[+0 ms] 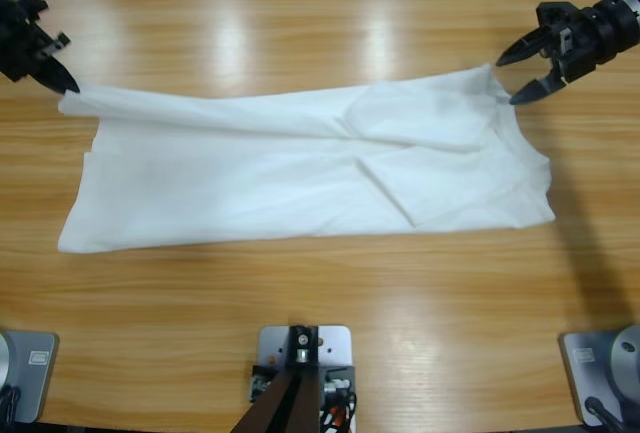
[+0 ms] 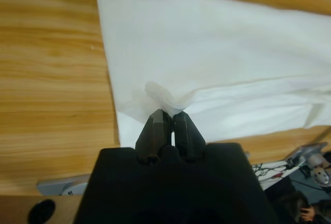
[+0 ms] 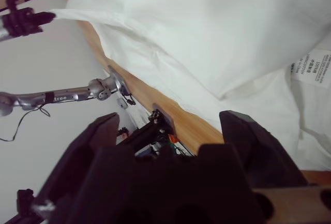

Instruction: Fold clothes

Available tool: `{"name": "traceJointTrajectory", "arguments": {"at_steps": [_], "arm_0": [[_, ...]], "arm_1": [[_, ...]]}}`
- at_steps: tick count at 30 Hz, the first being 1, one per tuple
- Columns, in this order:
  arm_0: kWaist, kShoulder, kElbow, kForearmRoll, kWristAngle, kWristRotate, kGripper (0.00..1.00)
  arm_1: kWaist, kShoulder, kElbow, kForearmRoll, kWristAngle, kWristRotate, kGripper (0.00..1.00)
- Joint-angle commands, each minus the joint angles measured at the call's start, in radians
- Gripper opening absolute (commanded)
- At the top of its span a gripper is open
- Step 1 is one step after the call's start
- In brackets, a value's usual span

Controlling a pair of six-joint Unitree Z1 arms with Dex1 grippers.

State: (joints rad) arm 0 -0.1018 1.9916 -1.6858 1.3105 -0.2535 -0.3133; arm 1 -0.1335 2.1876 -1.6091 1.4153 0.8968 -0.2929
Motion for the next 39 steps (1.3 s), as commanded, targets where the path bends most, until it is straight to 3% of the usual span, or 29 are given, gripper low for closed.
{"name": "traceJointTrajectory", "arguments": {"at_steps": [1,16,23,27,39], "arm_0": [[-0.038,-0.049,0.070,-0.037,0.003,0.003,0.000],[0.082,0.131,0.147,-0.031,-0.050,-0.013,0.000],[-0.013,0.161,0.148,-0.042,-0.040,0.002,0.000],[-0.053,0.126,0.148,-0.056,0.003,-0.005,0.000],[-0.055,0.035,0.200,-0.085,0.085,-0.030,0.000]], "arm_1": [[-0.012,-0.056,0.046,-0.021,-0.032,-0.009,0.789],[-0.012,-0.088,0.072,-0.018,-0.030,-0.003,0.789],[0.004,-0.088,0.077,-0.019,-0.027,0.008,0.797],[0.082,-0.101,0.079,-0.048,-0.014,-0.005,0.839],[0.100,-0.134,0.095,-0.076,-0.016,0.000,0.839]]}}
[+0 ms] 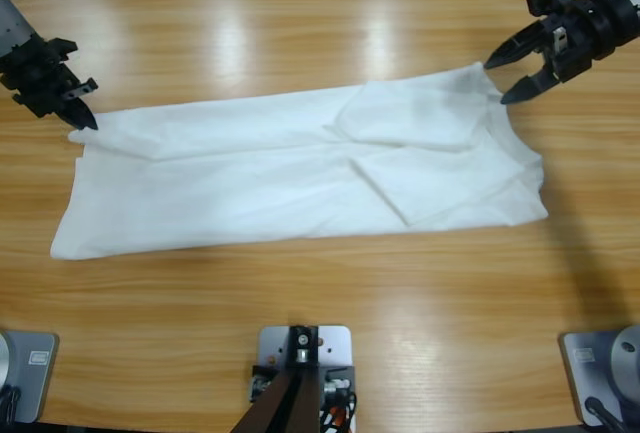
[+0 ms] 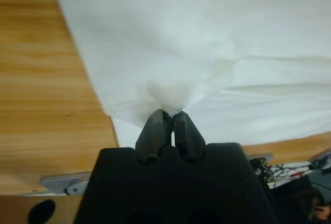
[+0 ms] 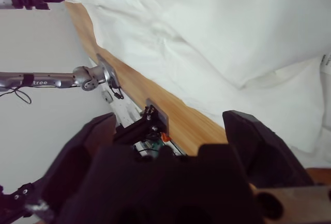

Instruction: Fold clothes

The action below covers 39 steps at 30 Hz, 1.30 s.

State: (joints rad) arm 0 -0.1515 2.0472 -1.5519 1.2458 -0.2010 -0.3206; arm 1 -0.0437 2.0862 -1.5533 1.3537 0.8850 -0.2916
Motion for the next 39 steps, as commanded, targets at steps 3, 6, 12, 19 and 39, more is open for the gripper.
{"name": "traceJointTrajectory", "arguments": {"at_steps": [3,6,12,19,39], "arm_0": [[-0.007,-0.026,0.072,-0.019,0.031,-0.023,0.000],[-0.011,-0.046,0.086,-0.020,0.026,-0.022,0.000],[-0.019,-0.080,0.090,-0.023,0.027,-0.021,0.999],[-0.058,-0.166,0.089,-0.027,0.058,-0.011,1.000],[-0.123,-0.287,0.146,-0.074,0.067,-0.008,1.000]], "arm_1": [[0.010,-0.043,0.044,-0.015,-0.004,-0.001,0.839],[0.010,-0.048,0.044,-0.015,-0.004,0.000,0.839],[0.010,-0.062,0.050,-0.011,-0.004,0.000,0.861],[0.010,-0.086,0.060,-0.014,-0.004,0.000,1.000],[0.083,-0.083,0.245,-0.364,-0.089,0.206,0.973]]}}
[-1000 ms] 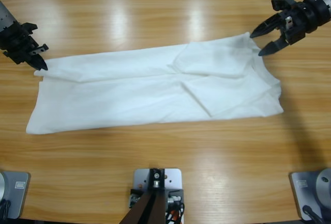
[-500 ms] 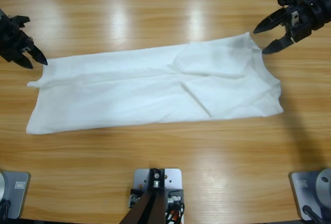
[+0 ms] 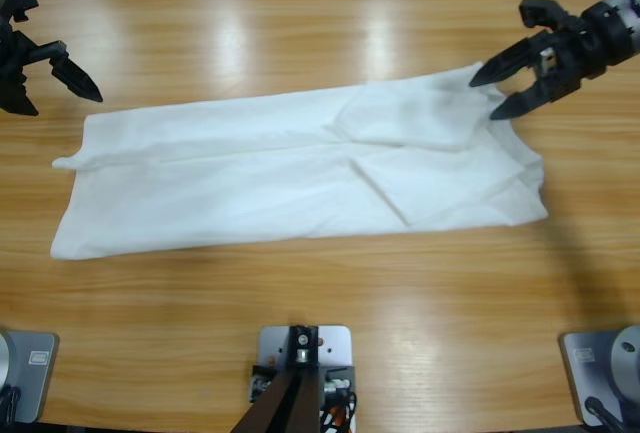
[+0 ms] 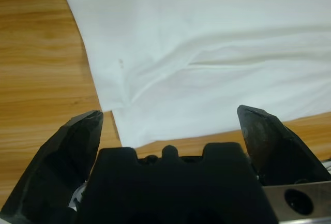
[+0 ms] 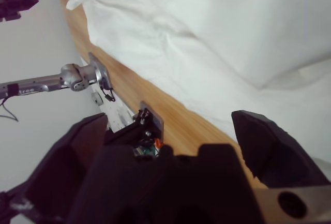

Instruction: Fold clothes

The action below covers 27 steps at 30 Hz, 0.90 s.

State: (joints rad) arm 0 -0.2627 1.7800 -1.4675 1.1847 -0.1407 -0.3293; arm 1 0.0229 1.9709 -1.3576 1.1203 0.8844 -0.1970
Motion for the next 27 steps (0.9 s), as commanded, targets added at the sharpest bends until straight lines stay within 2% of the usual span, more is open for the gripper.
{"name": "traceJointTrajectory", "arguments": {"at_steps": [1,6,19,22,27], "arm_0": [[-0.012,-0.021,0.063,-0.012,0.007,0.001,1.000],[-0.012,-0.017,0.064,-0.013,0.007,0.003,1.000],[-0.013,-0.021,0.070,-0.014,0.016,0.003,1.000],[-0.013,-0.022,0.071,-0.013,0.019,0.004,1.000],[-0.013,-0.022,0.069,-0.013,0.019,0.004,1.000]], "arm_1": [[0.013,0.031,0.048,-0.139,-0.110,0.123,0.973],[0.008,0.017,0.049,-0.174,-0.210,0.173,0.973],[0.020,0.086,0.069,-0.241,-0.215,0.192,0.970],[0.020,0.099,0.083,-0.260,-0.216,0.195,0.919],[0.020,0.121,0.095,-0.290,-0.216,0.200,0.908]]}}
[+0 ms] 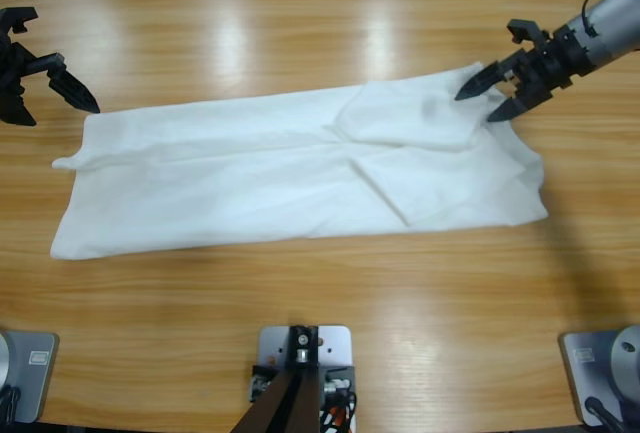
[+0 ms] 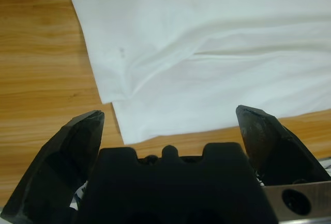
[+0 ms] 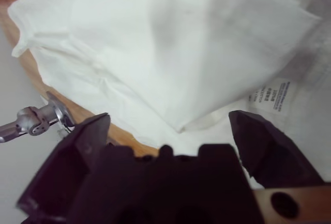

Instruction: Fold clothes

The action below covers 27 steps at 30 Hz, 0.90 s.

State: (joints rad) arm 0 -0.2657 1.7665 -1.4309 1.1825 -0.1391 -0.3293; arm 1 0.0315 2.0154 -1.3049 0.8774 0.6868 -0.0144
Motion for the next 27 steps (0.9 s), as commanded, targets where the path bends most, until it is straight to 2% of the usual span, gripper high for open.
{"name": "traceJointTrajectory", "arguments": {"at_steps": [1,5,7,10,12,13,14,27], "arm_0": [[-0.010,-0.009,0.032,-0.011,0.018,0.004,1.000],[-0.009,-0.013,0.035,-0.009,0.021,0.004,1.000],[-0.009,-0.013,0.037,-0.009,0.024,0.004,1.000],[-0.009,-0.008,0.038,-0.011,0.027,0.004,1.000],[-0.009,-0.005,0.037,-0.011,0.029,0.004,1.000],[-0.009,-0.003,0.037,-0.012,0.029,0.004,1.000],[-0.009,-0.002,0.036,-0.012,0.029,0.004,1.000],[-0.009,-0.005,0.039,-0.011,0.030,0.004,1.000]], "arm_1": [[0.011,0.080,0.038,-0.047,-0.018,0.018,0.908],[0.016,0.100,0.032,-0.052,-0.018,0.024,0.892],[0.031,0.105,0.032,-0.059,-0.018,0.029,0.804],[0.042,0.108,0.033,-0.063,-0.022,0.031,0.499],[0.042,0.106,0.034,-0.063,-0.031,0.033,0.228],[0.042,0.108,0.035,-0.063,-0.034,0.033,0.039],[0.042,0.109,0.037,-0.063,-0.036,0.033,0.000],[0.042,0.104,0.080,-0.074,-0.056,0.033,0.000]]}}
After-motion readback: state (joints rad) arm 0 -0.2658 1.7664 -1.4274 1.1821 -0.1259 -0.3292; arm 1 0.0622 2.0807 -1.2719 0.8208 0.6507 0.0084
